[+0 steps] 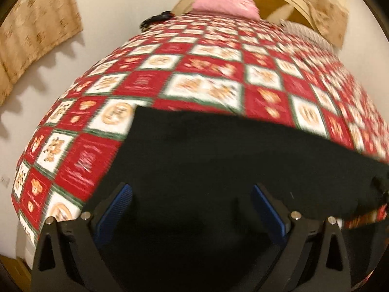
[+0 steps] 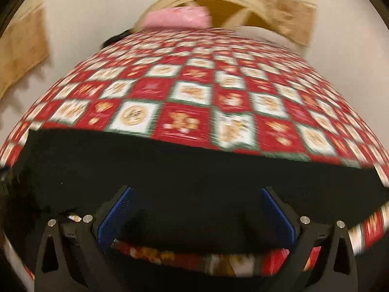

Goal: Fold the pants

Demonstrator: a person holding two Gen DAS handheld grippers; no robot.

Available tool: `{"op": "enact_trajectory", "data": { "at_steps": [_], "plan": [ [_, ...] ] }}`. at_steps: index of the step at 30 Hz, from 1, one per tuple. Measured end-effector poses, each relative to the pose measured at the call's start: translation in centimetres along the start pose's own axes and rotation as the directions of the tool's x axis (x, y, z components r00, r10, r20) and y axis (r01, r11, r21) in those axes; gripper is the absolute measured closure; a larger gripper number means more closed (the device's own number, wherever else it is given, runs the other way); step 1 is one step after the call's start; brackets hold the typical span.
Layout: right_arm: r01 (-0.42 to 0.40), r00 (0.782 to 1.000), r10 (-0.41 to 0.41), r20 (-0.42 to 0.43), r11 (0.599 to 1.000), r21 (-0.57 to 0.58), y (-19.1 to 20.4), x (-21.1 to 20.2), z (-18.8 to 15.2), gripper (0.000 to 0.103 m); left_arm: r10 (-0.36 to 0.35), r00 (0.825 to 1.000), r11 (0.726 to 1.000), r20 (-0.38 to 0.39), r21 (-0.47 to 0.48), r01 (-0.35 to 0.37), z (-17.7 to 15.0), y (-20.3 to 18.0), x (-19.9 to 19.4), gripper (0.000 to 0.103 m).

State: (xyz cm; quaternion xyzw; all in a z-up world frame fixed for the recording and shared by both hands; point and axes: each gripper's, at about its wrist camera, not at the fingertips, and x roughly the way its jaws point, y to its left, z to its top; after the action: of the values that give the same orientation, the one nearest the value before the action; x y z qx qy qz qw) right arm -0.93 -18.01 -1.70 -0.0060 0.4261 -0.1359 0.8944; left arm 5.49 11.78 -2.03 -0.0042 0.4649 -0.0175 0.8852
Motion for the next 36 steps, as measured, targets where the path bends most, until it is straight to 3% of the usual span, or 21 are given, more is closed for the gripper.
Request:
{"op": "enact_trajectory", "data": {
  "at_steps": [3, 8, 11, 13, 15, 18, 22, 24, 25, 26, 27, 29, 33, 36],
  "plan": [
    [-0.070, 0.998, 0.070, -0.001, 0.990, -0.124, 1.5, 2.0, 1.7, 0.001, 0.002, 1.000, 0.998, 0.003, -0.055, -0.002, 2.0, 2.2, 0.4, 0.003],
    [-0.161, 0.987, 0.163, -0.007, 0.965, -0.209, 3.0, 3.9, 4.2, 0.005, 0.038, 0.999, 0.998, -0.006, -0.056, -0.038, 3.4, 2.7, 1.1, 0.003],
    [-0.322, 0.947, 0.320, -0.043, 0.928, -0.190, 4.7, 4.5, 6.1, 0.008, 0.055, 0.999, 0.996, -0.004, -0.070, -0.055, 3.2, 2.8, 1.3, 0.003],
    [-0.367, 0.930, 0.363, -0.057, 0.903, -0.223, 7.0, 4.9, 7.1, 0.008, 0.049, 0.999, 0.995, -0.019, -0.088, -0.051, 3.1, 3.5, 1.6, 0.003],
    [-0.375, 0.926, 0.368, -0.078, 0.883, -0.281, 9.6, 5.7, 7.7, 0.008, 0.055, 0.998, 0.993, -0.025, -0.104, -0.058, 2.8, 3.9, 1.7, 0.003],
    [-0.313, 0.949, 0.300, -0.095, 0.871, -0.379, 13.0, 7.2, 7.7, 0.012, 0.025, 0.998, 0.996, -0.061, -0.081, -0.030, 2.7, 4.2, 2.4, 0.003],
    [-0.308, 0.951, 0.269, -0.151, 0.848, -0.431, 13.5, 9.5, 7.3, 0.020, 0.042, 0.998, 0.997, -0.047, -0.068, -0.045, 3.3, 4.9, 2.4, 0.003],
    [-0.352, 0.935, 0.288, -0.208, 0.837, -0.420, 13.4, 10.9, 7.1, 0.037, 0.021, 0.998, 0.995, -0.054, -0.093, -0.026, 3.6, 5.3, 2.7, 0.003],
    [-0.397, 0.917, 0.334, -0.219, 0.828, -0.397, 13.1, 11.0, 7.1, 0.041, 0.001, 0.998, 0.995, -0.064, -0.102, -0.008, 3.7, 5.4, 3.0, 0.003],
    [-0.419, 0.907, 0.362, -0.213, 0.821, -0.388, 12.9, 10.9, 7.1, 0.054, -0.004, 0.998, 0.995, -0.068, -0.101, -0.003, 3.6, 5.3, 3.2, 0.003],
    [-0.439, 0.898, 0.383, -0.217, 0.808, -0.392, 12.9, 10.8, 7.1, 0.077, -0.003, 0.998, 0.995, -0.070, -0.096, -0.004, 3.5, 5.1, 3.3, 0.003],
    [-0.476, 0.879, 0.416, -0.232, 0.786, -0.394, 13.1, 10.1, 7.0, 0.095, -0.002, 0.997, 0.996, -0.075, -0.084, -0.004, 3.1, 4.8, 3.4, 0.003],
    [-0.473, 0.881, 0.430, -0.199, 0.774, -0.422, 13.5, 7.8, 6.3, 0.100, -0.004, 0.998, 0.997, -0.070, -0.081, -0.001, 2.6, 5.1, 2.7, 0.003],
    [-0.523, 0.847, 0.511, -0.146, 0.756, -0.394, 13.1, 4.6, 6.1, 0.100, 0.005, 0.999, 0.995, -0.047, -0.095, -0.010, 2.3, 6.0, 1.5, 0.003]
  ]
}}
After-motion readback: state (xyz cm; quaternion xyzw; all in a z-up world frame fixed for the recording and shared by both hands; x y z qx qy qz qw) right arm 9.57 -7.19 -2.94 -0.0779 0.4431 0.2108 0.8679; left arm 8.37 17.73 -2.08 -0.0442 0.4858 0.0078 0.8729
